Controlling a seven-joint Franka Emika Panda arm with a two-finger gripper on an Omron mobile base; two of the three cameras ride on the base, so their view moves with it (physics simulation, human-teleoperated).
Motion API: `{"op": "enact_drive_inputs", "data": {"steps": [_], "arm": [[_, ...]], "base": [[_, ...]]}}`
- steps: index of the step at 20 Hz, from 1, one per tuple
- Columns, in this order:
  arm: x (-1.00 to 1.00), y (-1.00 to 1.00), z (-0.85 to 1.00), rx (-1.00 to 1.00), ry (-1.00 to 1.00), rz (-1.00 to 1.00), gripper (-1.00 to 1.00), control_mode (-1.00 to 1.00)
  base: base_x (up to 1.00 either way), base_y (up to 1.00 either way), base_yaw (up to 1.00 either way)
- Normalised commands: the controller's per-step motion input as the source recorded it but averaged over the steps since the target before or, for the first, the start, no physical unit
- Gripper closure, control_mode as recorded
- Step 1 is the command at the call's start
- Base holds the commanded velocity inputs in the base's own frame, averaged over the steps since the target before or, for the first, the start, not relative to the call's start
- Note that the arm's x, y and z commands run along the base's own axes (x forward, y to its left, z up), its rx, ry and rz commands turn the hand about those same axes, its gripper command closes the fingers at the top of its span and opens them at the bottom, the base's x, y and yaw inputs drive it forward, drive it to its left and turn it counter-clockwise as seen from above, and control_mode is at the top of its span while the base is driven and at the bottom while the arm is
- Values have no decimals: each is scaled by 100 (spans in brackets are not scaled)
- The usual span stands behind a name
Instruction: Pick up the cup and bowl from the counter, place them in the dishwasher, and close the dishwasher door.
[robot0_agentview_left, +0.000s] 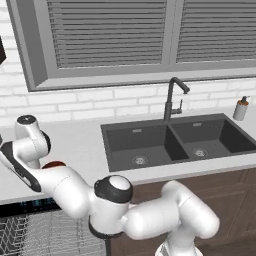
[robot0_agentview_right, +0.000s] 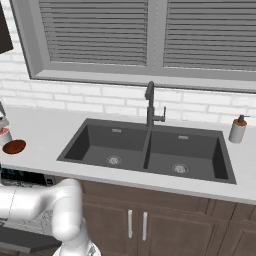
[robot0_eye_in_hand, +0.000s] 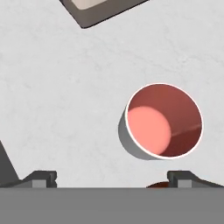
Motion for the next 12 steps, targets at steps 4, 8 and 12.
{"op": "enact_drive_inputs", "data": {"steps": [4,8,12], "arm": [[27,3,-2,0,2,3,-100,-100],[26,0,-11,0,0,4,-100,-100],[19,7,-20,0,0,3,-100,-100]], "base": [[0,0,0],[0,0,0],[0,0,0]]}}
